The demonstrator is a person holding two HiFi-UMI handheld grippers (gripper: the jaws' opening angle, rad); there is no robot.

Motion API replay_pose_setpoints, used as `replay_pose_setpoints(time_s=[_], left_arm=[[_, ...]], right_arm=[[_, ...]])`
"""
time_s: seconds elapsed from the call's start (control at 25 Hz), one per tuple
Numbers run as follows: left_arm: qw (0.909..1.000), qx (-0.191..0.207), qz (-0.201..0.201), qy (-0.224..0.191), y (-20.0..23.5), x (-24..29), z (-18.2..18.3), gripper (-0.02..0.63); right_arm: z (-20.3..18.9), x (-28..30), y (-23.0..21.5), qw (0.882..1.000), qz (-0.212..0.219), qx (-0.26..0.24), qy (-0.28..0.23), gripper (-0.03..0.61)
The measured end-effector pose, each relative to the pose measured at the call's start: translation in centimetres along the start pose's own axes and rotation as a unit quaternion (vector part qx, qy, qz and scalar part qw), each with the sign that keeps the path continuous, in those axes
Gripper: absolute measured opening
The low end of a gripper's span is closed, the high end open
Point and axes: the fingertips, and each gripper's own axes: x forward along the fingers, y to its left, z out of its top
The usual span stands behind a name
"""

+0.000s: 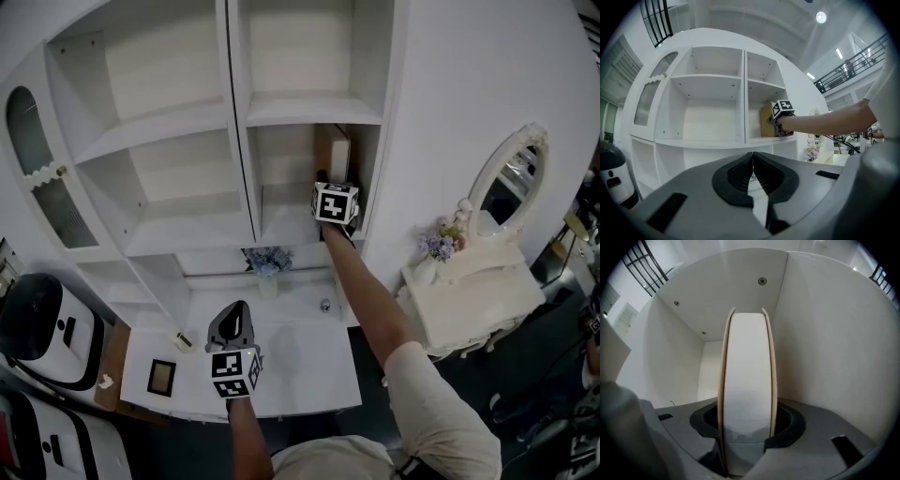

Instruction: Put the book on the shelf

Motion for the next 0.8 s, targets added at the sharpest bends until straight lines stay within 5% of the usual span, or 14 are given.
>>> replay_pose_setpoints(time_s=[0.36, 0.8], left_arm=[[0.9981, 0.014, -0.058, -0.018, -6.0, 1.3, 2.4, 0.017], [0.9980, 0.025, -0.054, -0.024, -7.1, -0.2, 3.2, 0.017]], right_arm=[[0.3, -0.2, -0.8, 0.999, -0.035, -0.003, 0.013, 0.236], [0.8, 0.6, -0.5, 0.999, -0.022, -0.005, 0.023, 0.230]])
